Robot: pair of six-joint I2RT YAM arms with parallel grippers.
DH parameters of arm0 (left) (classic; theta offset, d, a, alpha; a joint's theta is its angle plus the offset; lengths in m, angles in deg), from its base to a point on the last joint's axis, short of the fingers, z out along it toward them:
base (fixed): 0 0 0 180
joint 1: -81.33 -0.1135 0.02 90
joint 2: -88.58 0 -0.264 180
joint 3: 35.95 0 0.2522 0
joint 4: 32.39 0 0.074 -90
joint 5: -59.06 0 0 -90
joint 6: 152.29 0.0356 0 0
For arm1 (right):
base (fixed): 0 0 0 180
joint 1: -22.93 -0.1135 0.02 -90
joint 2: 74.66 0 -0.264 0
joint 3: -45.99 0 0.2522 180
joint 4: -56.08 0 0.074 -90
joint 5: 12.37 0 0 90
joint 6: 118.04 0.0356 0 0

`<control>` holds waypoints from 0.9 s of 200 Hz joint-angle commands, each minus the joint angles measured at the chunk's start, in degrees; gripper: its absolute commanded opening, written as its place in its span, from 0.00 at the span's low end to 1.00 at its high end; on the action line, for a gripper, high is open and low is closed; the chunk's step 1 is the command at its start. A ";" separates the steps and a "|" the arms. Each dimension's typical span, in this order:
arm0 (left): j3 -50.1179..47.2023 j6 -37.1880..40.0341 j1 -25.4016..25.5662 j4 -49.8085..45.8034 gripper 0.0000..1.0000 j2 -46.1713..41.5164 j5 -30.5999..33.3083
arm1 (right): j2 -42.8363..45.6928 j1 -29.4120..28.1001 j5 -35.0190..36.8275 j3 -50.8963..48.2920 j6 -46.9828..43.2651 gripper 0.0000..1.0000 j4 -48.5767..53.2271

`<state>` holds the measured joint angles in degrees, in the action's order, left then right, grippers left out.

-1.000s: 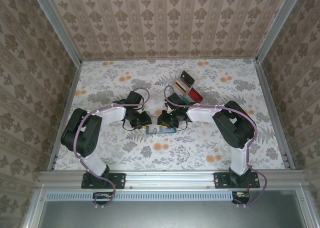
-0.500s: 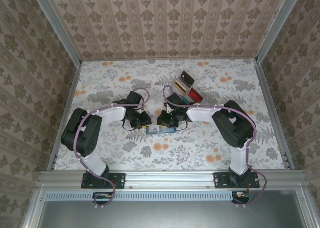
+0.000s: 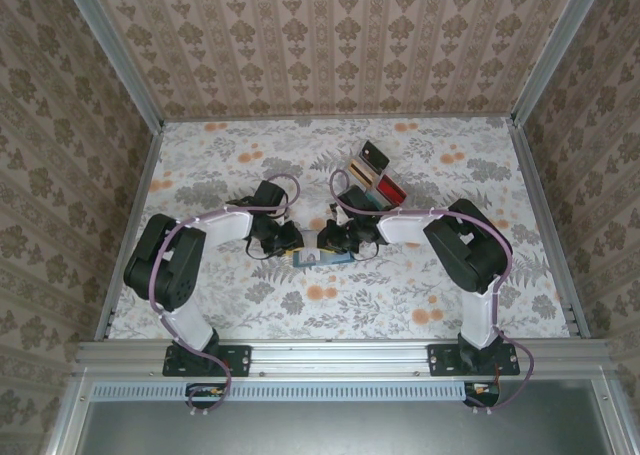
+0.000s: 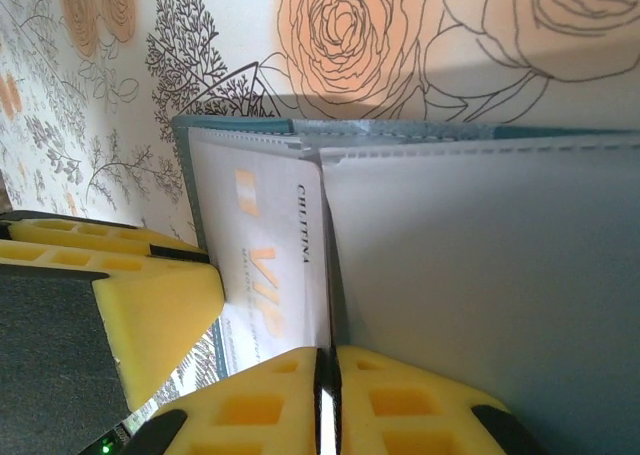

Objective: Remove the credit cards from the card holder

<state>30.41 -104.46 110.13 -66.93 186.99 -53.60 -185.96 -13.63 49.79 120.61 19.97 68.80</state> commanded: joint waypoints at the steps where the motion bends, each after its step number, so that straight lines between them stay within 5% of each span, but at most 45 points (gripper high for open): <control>1: -1.49 1.75 0.41 -2.79 0.20 3.81 2.18 | 0.87 -0.09 -0.90 -2.25 -1.08 0.11 -3.58; 56: -0.04 2.33 0.67 -4.76 0.23 1.04 2.33 | 4.77 0.08 0.66 -4.59 -2.44 0.00 -5.64; 180: 4.51 2.06 1.60 -7.90 0.24 -4.59 2.11 | 6.47 1.05 4.99 -7.17 -2.84 0.00 -3.24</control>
<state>32.68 -103.22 111.27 -71.96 185.39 -52.61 -178.97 -12.84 53.70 112.92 18.14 64.25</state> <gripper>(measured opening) 0.250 0.067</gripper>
